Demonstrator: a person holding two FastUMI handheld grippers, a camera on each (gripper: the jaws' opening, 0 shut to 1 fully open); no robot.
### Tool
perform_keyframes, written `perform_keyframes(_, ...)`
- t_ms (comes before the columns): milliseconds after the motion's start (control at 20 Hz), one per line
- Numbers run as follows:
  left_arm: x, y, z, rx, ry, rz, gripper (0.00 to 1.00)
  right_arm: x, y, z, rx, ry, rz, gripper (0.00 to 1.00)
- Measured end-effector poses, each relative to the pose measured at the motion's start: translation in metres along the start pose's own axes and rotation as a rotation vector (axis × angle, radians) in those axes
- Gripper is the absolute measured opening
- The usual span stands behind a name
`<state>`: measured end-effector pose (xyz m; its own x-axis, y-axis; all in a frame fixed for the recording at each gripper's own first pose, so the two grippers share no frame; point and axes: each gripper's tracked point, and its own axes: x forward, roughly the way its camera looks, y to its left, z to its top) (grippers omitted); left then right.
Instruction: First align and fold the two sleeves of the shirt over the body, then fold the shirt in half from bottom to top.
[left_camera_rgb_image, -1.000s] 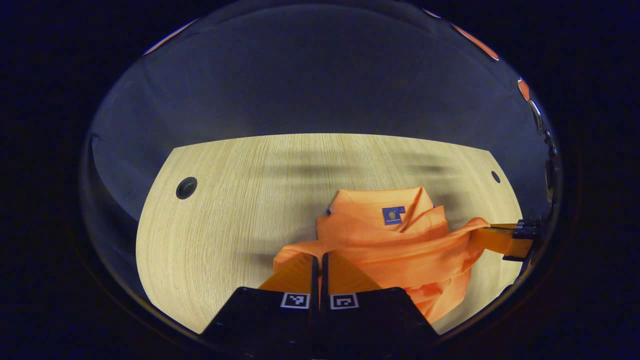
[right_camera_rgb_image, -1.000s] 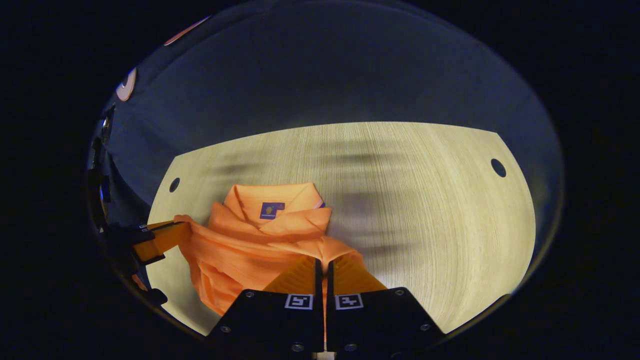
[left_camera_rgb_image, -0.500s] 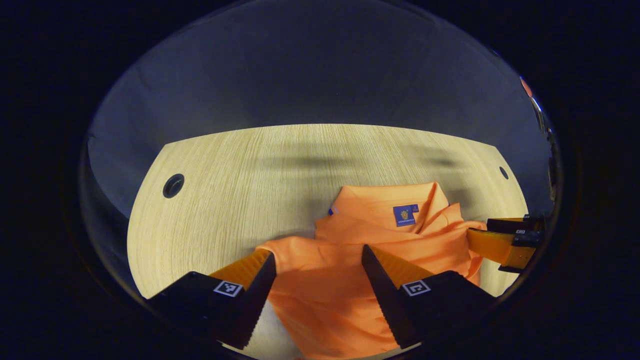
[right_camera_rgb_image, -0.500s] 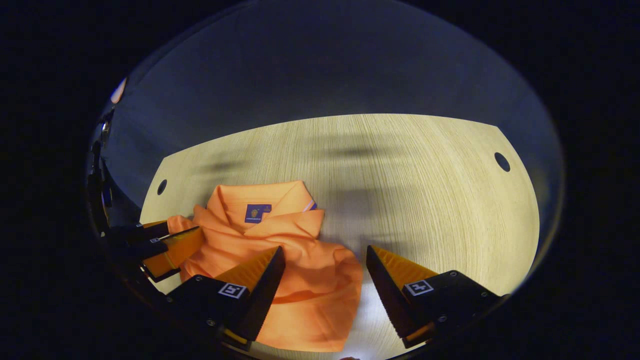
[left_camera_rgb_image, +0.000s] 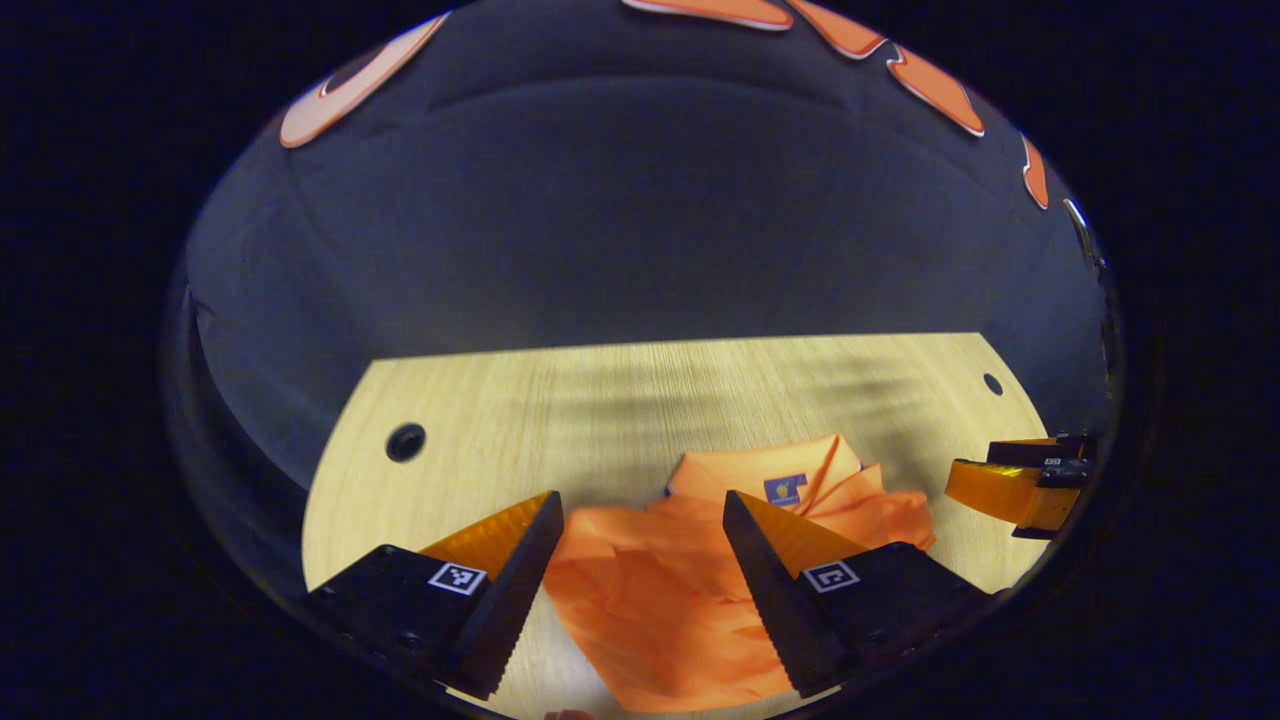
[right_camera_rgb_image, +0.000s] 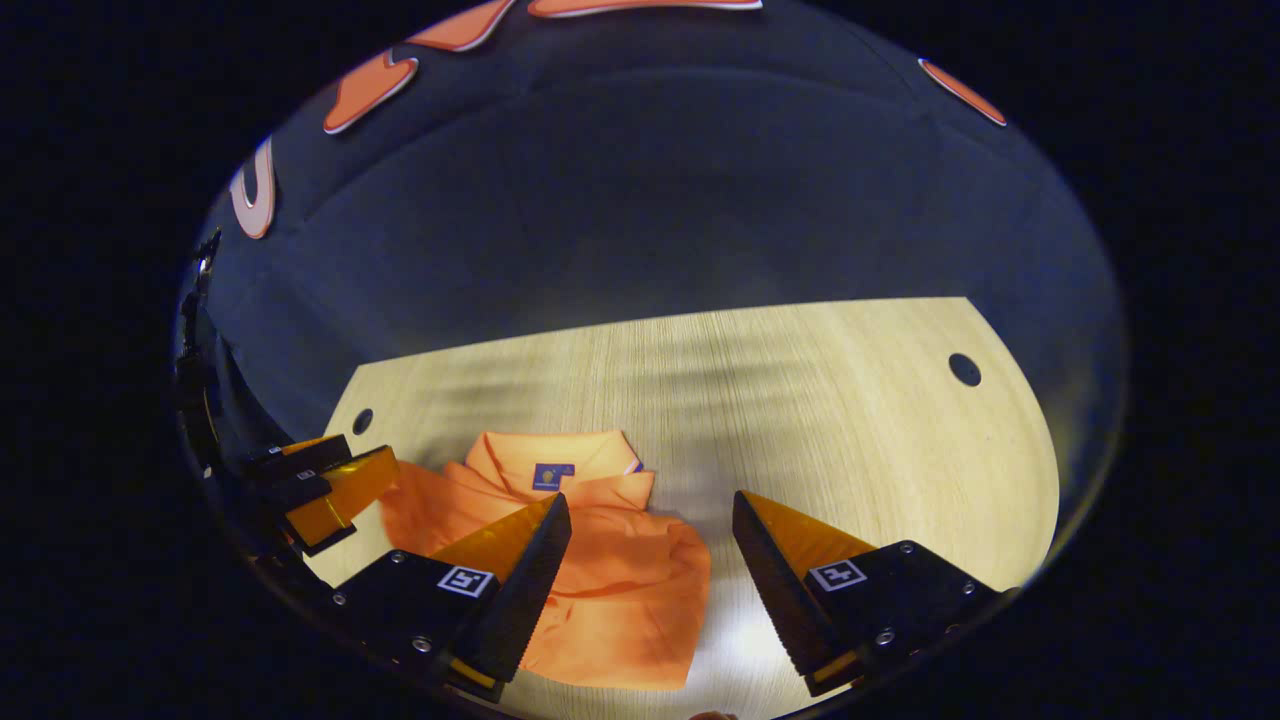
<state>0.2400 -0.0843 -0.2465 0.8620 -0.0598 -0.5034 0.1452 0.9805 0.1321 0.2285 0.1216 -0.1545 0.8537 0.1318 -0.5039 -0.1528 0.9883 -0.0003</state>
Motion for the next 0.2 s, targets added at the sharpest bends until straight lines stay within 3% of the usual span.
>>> perform_keyframes(200,-0.085,0.014,0.068,0.027,-0.216,0.038,0.98,-0.072,0.007,0.043,-0.043,-0.195,0.016,0.98)
